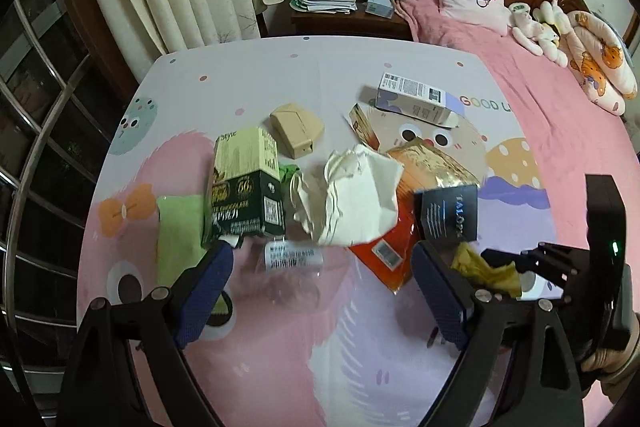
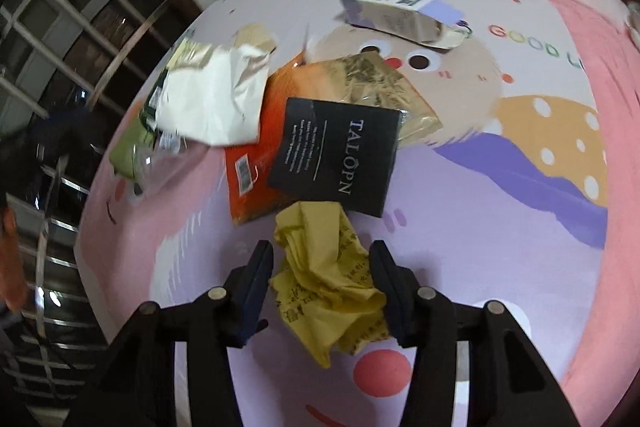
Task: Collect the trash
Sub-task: 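Grasp the yellow crumpled wrapper with the right tool while the left tool grasps the white tissue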
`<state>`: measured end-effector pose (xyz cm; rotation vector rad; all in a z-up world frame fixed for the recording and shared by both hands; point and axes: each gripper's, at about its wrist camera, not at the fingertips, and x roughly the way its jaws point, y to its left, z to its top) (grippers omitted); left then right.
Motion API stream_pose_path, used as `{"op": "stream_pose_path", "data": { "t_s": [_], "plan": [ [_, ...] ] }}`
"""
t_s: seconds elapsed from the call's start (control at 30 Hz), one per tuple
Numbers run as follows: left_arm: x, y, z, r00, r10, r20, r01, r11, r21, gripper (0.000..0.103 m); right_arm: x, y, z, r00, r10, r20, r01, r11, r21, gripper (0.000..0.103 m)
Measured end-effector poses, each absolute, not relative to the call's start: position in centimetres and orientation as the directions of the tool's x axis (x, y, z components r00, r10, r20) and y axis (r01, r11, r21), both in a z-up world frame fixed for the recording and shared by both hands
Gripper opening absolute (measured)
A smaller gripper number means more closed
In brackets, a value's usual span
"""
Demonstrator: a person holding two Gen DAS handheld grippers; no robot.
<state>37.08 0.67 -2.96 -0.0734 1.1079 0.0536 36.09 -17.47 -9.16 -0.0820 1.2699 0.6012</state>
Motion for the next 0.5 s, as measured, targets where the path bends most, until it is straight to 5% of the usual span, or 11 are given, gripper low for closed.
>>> {"op": "stream_pose_path", "data": {
  "t_s": [0.13,0.33,0.5],
  "plan": [
    [38.5,0.6,-3.7,0.423,0.006,-0.906,-0.075,0.997,-0.029,0.089,36.1,-17.4,-8.9,0.146,0.407,-0.902,-0.496,0.819,0.289,0.029],
    [40.8,0.1,-5.0,0.390,0.003,-0.921,-0.056,0.998,-0.020,0.089,37.0,-18.7,-7.0,0.163,0.471,-0.867,-0.454,0.816,0.358,0.026],
    [42.7,-0.1,-6.5,0.342,-0.023,-0.939,-0.050,0.998,-0.043,0.078,38.0,-19.8,-5.9,0.194,0.496,-0.846,-0.427,0.819,0.383,0.026]
  ]
}}
